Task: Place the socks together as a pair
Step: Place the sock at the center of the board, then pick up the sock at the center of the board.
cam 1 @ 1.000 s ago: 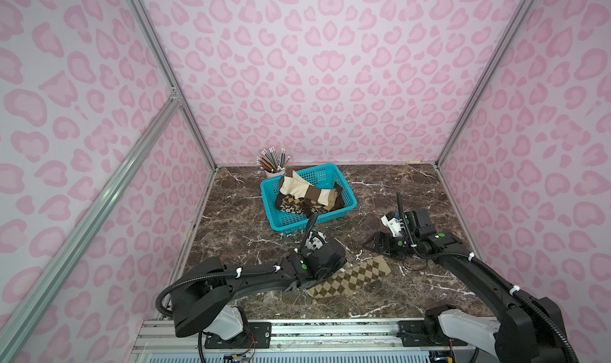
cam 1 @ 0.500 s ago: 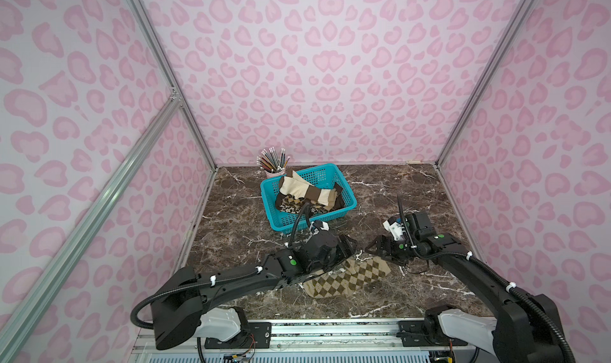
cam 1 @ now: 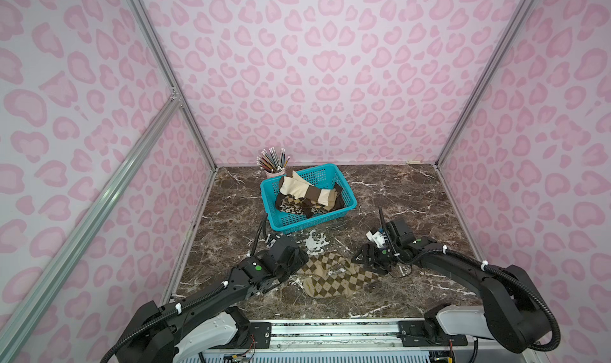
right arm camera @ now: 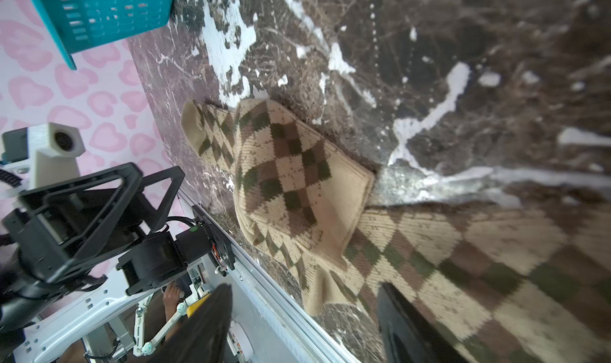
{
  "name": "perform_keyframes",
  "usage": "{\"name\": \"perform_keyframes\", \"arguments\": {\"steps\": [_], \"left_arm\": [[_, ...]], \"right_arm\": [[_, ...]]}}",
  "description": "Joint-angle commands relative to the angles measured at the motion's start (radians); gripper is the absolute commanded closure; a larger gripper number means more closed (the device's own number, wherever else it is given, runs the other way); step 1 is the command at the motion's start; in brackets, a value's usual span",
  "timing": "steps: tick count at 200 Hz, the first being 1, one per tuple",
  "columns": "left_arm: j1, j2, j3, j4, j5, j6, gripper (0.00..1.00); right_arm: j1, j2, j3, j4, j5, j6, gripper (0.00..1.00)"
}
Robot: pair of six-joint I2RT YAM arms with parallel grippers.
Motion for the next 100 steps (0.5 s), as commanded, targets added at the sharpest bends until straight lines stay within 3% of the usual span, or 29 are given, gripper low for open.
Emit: {"name": "perform_keyframes", "arguments": {"steps": [1,34,65,85,100], "left_arm": [[0.02,0.018,0.006,-0.032,-0.025,0.05,0.28],[0.081,0.078,0.024,-0.028,-0.053,0.13,0.3],[0.114,0.24,0.071,-0.017,-0.07,0.217,0.36],[0.116,0.327,0.117,-0.019,-0.071,0.263,0.47],[0.119,0.357,0.14,-0.058,-0.077,0.283,0.68]], "right_arm": [[0.001,0.0,0.014,0.023,-0.009,0.008,0.27],[-0.001,-0.012,0.011,0.017,-0.006,-0.007,0.27],[-0.01,-0.03,0.018,0.005,-0.003,-0.023,0.24],[-0.02,-0.045,0.029,-0.011,-0.001,-0.036,0.23],[-0.03,-0.054,0.038,-0.029,0.0,-0.046,0.23]]}}
